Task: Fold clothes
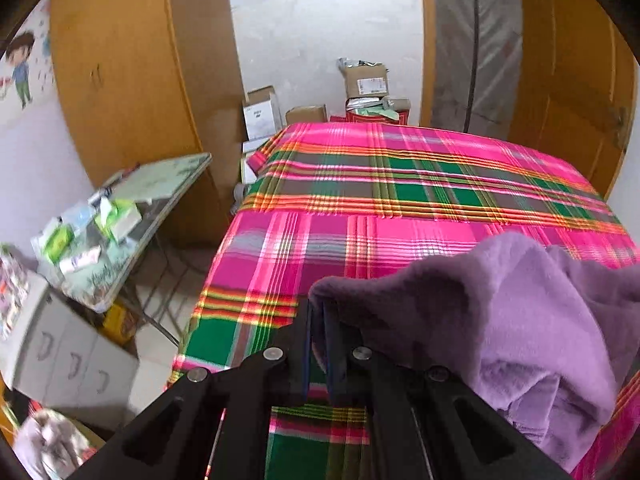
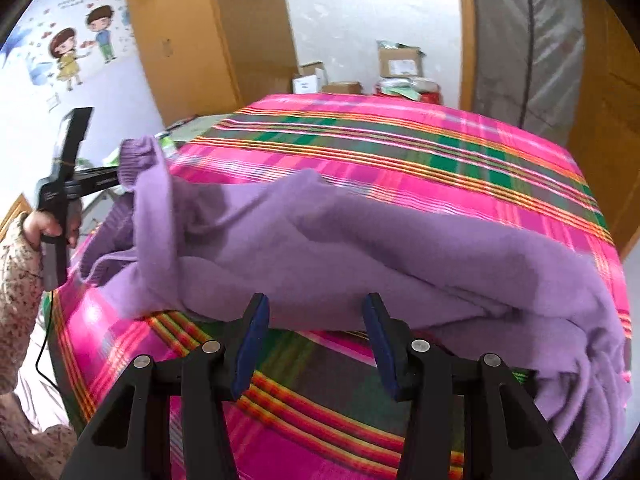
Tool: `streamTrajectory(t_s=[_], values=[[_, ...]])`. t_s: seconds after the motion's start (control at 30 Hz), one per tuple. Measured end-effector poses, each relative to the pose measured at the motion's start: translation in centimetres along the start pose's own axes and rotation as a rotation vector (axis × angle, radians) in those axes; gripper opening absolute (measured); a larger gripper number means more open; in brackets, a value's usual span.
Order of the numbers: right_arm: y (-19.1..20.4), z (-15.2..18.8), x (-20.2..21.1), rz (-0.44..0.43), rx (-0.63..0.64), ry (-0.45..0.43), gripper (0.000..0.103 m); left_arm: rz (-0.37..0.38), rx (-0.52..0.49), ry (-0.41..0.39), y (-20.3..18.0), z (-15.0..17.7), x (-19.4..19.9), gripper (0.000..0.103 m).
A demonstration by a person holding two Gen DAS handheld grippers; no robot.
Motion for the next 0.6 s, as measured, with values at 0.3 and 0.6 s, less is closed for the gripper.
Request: streamTrajectory(t_s=[0.3, 0.6], values=[[2.8, 0.2, -1.3, -0.046, 0.066, 0.013, 0.051, 0.007, 0.033, -0.019, 1.1, 1.8, 3.5, 0.012], [3.1, 1.0, -1.2, -0.078, 0.05, -0.001, 0.051, 0.357, -0.062, 0.067, -6.8, 4.2, 7.2, 0.031]])
Point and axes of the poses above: each gripper's, at about its wrist camera, not at the fingertips, and x roughly against the way its jaws point, y to its left, z to its underside, the point moved 5 cm from there along -x, roughly the way its jaws point, and after that the axes turned 14 degrees about y, right-handed, at the moved point
